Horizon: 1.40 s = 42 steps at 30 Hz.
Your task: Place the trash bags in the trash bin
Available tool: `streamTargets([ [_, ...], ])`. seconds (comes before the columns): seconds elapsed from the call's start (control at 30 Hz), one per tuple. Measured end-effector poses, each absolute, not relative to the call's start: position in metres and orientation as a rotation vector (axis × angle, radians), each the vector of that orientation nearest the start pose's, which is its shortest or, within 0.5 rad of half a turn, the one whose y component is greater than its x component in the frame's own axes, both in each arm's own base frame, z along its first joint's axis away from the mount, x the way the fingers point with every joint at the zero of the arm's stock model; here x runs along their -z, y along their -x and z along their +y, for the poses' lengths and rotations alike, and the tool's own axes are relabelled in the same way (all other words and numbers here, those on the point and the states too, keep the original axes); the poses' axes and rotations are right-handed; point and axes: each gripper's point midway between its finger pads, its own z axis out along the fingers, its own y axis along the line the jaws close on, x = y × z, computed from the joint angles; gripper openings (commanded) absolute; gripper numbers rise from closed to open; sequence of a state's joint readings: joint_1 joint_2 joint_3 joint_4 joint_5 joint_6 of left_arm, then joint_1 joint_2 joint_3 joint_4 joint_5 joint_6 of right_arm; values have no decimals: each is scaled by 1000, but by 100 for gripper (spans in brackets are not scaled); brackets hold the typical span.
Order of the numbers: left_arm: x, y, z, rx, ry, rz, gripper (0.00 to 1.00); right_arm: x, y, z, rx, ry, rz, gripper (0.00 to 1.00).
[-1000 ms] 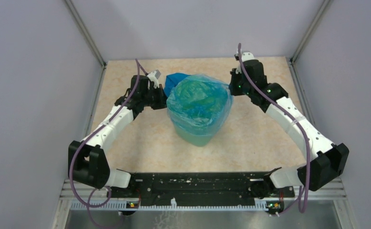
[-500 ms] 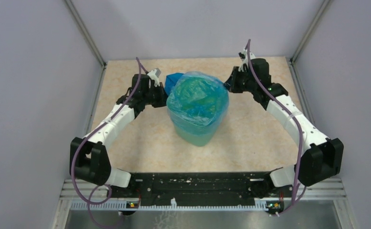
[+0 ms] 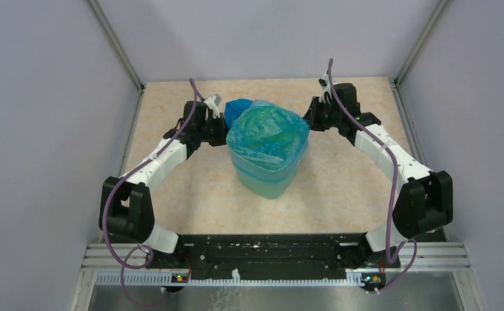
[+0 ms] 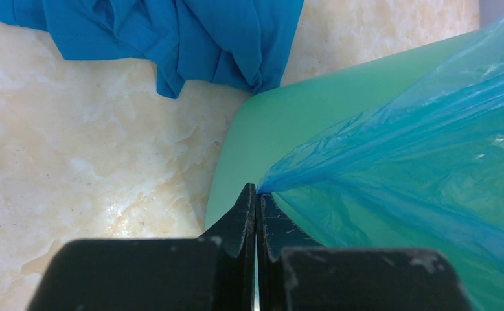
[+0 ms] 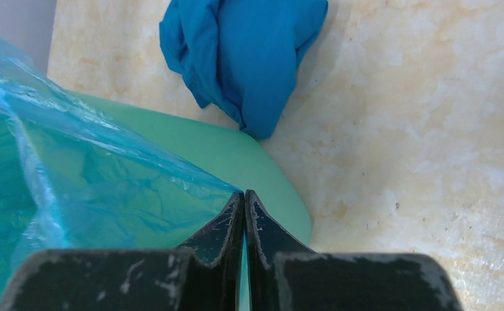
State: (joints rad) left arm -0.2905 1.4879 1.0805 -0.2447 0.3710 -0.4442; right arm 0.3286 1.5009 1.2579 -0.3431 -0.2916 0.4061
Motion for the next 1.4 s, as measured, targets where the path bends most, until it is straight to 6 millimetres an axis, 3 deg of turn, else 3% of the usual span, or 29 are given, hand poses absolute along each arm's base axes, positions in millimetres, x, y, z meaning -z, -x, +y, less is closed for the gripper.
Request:
streamTargets([
  [0.43,-155,-360,-203,863,-36,2289,0,-194,-381,199,-722,52,2272,2],
  [0.7,-134,-335,-201,869,-14,2354,0,-179,-374,191,-675,27,2328,2],
  [0.93,-138,-316,-204,890,-29,2342,0,-174,-367,184,-638,17,2340,3],
  [1.13,-132,-294,-214,906,-48,2362,0,-157,-354,173,-586,0,2371,3],
  [1.3,-117,-277,-223,899,-61,2394,0,-137,-350,165,-535,-23,2395,10],
  [1.4,-109,-273,-222,882,-44,2414,0,-134,-353,156,-483,-48,2391,24],
])
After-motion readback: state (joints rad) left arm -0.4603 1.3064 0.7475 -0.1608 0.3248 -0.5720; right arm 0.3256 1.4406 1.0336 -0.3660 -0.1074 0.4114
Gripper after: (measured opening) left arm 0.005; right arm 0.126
